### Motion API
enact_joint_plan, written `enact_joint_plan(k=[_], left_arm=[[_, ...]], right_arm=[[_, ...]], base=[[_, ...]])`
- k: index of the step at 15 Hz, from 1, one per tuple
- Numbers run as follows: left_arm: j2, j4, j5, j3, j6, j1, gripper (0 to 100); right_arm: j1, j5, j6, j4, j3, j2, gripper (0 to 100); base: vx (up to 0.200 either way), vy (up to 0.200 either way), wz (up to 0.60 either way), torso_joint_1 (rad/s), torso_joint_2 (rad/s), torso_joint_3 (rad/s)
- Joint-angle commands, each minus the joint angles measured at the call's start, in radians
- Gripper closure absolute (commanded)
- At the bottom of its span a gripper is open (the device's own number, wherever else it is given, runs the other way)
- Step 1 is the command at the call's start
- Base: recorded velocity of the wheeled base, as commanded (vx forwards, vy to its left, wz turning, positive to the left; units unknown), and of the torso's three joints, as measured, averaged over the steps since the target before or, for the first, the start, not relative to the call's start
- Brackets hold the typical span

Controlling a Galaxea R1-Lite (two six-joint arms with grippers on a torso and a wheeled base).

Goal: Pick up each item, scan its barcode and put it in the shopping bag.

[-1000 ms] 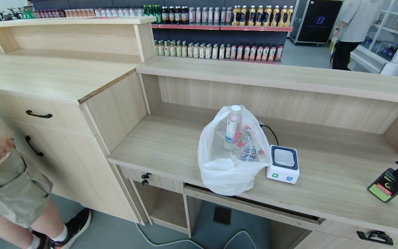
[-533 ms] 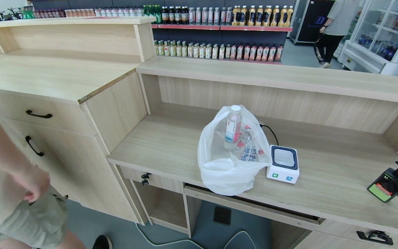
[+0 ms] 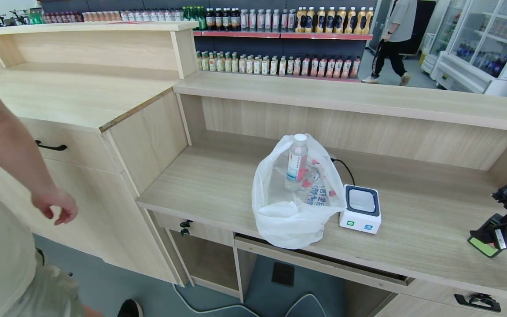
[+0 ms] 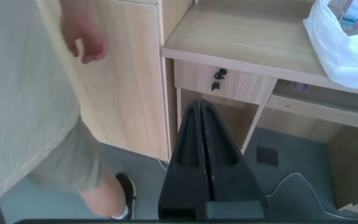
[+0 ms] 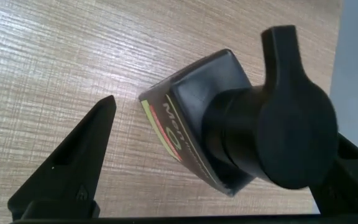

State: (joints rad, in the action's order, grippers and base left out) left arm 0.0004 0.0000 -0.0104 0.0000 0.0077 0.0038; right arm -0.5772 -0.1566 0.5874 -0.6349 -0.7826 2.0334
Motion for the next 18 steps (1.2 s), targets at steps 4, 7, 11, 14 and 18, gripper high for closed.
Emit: enact_joint_plan(k=[4, 7, 11, 14, 18], left_arm=[[0.000, 0.000, 0.000, 0.000, 0.000, 0.001, 100], [0.000, 0.000, 0.000, 0.000, 0.000, -0.001, 100], [0.000, 0.000, 0.000, 0.000, 0.000, 0.001, 100], [0.000, 0.000, 0.000, 0.000, 0.000, 0.001, 100], [0.000, 0.000, 0.000, 0.000, 0.000, 0.001, 100]], right_arm=[[0.013, -0.027, 0.023, 0.000, -0.015, 0.041, 0], [0.034, -0.035, 0.025, -0.003, -0.024, 0.054, 0], [0.045, -0.063, 0.048, -0.042, -0.030, 0.068, 100], [0.045, -0.063, 0.069, -0.083, -0.027, 0.076, 100], [0.045, -0.061, 0.180, -0.132, -0.023, 0.056, 100]], base=[[0.000, 0.000, 0.00, 0.000, 0.00, 0.000], [0.000, 0.000, 0.00, 0.000, 0.00, 0.000], [0.000, 0.000, 0.00, 0.000, 0.00, 0.000], [0.000, 0.000, 0.00, 0.000, 0.00, 0.000], [0.000, 0.000, 0.00, 0.000, 0.00, 0.000]])
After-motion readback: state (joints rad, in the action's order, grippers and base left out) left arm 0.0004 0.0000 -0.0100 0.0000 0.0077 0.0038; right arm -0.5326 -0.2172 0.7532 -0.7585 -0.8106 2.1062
